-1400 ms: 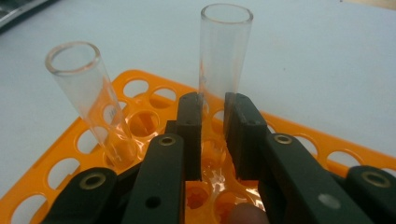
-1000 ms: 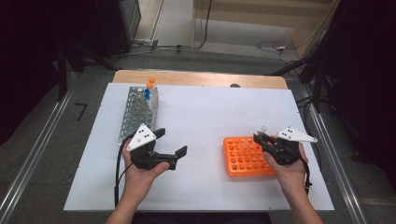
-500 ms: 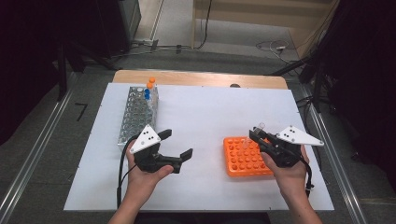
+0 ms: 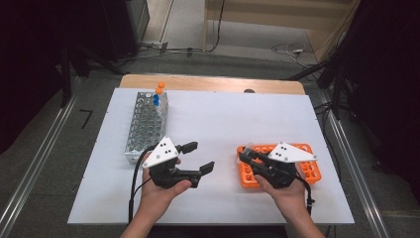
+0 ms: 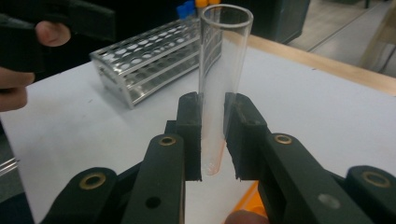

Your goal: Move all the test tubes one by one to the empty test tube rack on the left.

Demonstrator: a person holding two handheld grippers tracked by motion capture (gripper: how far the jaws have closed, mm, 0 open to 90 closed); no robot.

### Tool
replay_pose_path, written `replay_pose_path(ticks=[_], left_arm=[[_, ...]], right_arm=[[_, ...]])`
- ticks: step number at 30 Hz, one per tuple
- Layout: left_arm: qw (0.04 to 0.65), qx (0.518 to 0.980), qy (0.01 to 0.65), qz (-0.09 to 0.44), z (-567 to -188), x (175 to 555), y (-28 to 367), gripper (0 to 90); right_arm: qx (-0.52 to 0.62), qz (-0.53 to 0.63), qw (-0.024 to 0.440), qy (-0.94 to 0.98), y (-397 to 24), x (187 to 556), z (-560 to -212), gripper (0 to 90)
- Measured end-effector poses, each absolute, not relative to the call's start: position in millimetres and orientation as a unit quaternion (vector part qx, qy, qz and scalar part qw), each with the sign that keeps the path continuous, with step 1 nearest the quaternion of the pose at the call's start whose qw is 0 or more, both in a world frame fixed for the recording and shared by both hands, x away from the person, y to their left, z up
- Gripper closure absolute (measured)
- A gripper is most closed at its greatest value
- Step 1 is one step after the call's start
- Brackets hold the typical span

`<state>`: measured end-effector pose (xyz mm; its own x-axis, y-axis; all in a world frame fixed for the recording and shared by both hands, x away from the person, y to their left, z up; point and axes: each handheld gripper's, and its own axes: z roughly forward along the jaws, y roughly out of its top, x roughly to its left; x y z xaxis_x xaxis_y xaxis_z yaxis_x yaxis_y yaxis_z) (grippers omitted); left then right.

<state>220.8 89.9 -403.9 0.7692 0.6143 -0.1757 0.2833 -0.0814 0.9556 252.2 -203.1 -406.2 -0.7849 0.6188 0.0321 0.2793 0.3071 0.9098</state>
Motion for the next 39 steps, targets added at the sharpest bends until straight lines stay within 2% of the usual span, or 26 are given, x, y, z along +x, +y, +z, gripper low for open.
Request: replay_pose_path(ticks=[8,22,33,35,39], left_arm=[[0.604,0.74,0.276,0.106,-407,219,73,46.1],[0.586,0.759,0.268,0.094,-415,220,59,70.2],[0.589,0.755,0.272,0.1,-416,220,61,76.4],[0.588,0.755,0.273,0.104,-415,221,62,76.4],[0.591,0.749,0.279,0.108,-414,222,67,76.4]], right_arm=[[0.246,0.502,0.126,0.819,-172,241,-420,73.9],[0.212,0.495,0.091,0.838,-152,231,-427,73.9],[0.208,0.498,0.085,0.838,-156,232,-427,73.1],[0.207,0.501,0.08,0.837,-158,233,-428,70.6],[0.201,0.507,0.073,0.835,-163,236,-429,52.6]])
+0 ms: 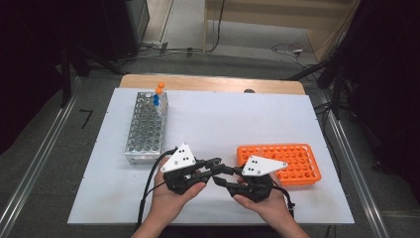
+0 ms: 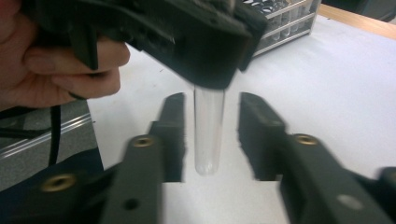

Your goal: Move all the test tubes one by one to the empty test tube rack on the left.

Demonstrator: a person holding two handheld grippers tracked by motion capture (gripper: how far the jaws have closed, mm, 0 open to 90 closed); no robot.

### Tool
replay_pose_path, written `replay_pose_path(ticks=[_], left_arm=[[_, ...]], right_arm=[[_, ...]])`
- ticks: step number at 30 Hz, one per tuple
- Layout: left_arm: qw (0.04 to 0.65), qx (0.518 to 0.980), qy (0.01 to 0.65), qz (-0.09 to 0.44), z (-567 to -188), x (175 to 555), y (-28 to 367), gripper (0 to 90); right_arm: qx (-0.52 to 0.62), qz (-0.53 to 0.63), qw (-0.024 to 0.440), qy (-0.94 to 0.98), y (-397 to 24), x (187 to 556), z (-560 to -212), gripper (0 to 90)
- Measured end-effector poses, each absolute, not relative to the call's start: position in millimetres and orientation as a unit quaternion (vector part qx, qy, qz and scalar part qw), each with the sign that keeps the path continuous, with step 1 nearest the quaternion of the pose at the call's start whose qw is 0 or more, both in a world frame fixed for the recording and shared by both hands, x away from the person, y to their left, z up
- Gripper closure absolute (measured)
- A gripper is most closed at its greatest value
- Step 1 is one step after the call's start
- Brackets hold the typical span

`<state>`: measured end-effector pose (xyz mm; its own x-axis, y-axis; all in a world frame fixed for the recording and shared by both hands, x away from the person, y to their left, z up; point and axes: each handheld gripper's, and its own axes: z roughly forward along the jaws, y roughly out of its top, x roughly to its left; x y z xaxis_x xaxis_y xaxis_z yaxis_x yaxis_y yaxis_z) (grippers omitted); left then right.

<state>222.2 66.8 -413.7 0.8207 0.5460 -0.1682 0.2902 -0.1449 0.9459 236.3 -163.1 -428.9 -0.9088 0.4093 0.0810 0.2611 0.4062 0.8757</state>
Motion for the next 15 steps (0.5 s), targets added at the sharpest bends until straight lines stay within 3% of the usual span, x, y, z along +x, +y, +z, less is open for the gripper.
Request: replay_pose_path(ticks=[10,15], left_arm=[[0.587,0.739,0.304,0.132,-408,236,89,76.4],[0.582,0.732,0.318,0.154,-404,247,107,76.4]], right_arm=[[0.221,0.51,0.081,0.827,-189,252,-426,12.9],[0.232,0.519,0.083,0.818,-207,259,-424,5.3]])
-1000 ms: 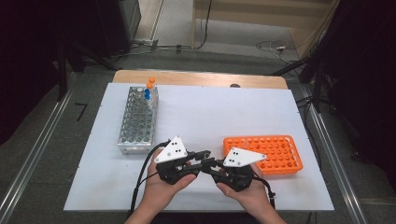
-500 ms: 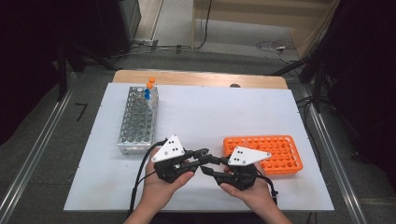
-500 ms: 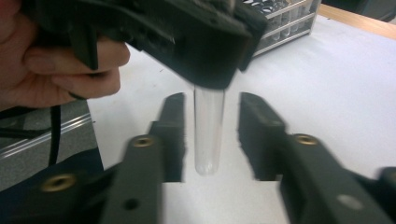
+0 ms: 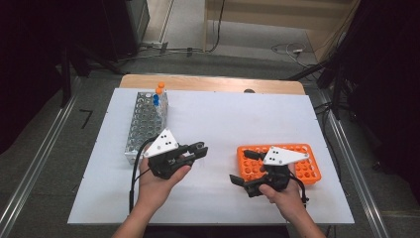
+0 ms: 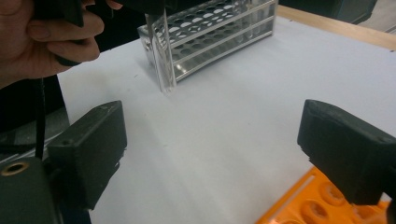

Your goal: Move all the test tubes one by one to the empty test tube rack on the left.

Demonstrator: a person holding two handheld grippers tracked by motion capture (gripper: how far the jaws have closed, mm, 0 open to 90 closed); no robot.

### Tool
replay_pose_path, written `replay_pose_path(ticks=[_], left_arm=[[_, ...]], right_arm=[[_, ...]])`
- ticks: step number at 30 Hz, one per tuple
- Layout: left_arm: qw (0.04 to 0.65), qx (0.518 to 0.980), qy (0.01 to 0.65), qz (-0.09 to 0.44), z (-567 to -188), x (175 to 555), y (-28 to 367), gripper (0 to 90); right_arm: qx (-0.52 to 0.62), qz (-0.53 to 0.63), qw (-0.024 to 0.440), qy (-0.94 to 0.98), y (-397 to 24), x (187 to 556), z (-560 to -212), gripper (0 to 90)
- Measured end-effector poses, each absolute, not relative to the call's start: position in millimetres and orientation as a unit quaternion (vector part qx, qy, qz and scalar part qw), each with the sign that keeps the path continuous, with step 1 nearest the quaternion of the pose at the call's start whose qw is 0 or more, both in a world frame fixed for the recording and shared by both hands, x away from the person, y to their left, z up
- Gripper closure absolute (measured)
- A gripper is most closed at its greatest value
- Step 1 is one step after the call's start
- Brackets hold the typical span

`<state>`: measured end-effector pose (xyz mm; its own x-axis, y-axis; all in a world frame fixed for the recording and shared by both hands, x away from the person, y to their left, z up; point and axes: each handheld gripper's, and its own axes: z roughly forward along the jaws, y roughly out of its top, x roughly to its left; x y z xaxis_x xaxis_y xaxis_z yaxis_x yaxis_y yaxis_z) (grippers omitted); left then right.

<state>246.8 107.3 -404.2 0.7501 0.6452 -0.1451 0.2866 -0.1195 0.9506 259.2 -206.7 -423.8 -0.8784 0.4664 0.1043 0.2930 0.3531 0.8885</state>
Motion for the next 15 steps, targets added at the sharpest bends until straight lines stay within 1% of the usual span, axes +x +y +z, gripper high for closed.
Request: replay_pose_path(ticks=[3,15], left_arm=[[0.581,0.725,0.332,0.166,-401,254,120,76.4],[0.567,0.698,0.382,0.212,-394,287,166,76.4]], right_arm=[[0.232,0.521,0.086,0.817,-218,263,-422,0.7],[0.27,0.517,0.102,0.806,-264,279,-424,0.0]])
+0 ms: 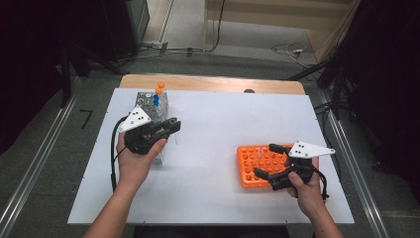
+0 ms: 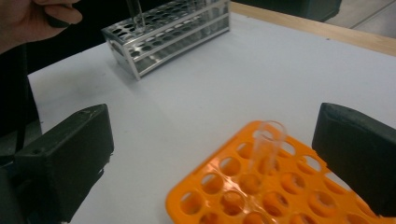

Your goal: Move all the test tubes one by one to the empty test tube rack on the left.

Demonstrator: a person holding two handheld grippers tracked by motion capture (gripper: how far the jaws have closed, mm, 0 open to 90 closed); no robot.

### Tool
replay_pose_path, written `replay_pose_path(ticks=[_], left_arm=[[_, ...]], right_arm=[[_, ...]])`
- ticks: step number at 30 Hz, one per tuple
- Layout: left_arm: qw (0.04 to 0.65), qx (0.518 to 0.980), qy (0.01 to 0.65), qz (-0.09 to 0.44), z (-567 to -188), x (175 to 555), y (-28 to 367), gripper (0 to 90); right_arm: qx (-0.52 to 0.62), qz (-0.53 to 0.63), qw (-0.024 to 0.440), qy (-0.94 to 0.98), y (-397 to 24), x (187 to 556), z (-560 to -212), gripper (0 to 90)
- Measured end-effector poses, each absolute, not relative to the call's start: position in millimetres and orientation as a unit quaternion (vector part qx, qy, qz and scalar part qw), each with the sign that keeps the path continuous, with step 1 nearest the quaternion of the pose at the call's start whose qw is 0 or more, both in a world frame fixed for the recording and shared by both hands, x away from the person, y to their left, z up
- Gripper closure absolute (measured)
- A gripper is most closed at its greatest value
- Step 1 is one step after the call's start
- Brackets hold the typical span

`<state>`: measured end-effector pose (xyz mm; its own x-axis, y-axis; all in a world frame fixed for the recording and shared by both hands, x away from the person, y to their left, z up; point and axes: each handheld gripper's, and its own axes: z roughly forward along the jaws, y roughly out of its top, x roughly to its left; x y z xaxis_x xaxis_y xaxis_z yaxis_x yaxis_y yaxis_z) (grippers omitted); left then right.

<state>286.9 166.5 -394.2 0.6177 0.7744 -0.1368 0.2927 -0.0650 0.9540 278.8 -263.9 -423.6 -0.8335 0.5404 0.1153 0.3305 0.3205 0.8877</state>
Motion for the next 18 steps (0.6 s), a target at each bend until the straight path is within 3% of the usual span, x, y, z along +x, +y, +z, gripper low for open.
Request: replay_pose_path(ticks=[18], left_arm=[[0.547,0.648,0.454,0.275,-401,337,204,76.4]], right_arm=[[0.316,0.509,0.12,0.792,-305,293,-435,0.0]])
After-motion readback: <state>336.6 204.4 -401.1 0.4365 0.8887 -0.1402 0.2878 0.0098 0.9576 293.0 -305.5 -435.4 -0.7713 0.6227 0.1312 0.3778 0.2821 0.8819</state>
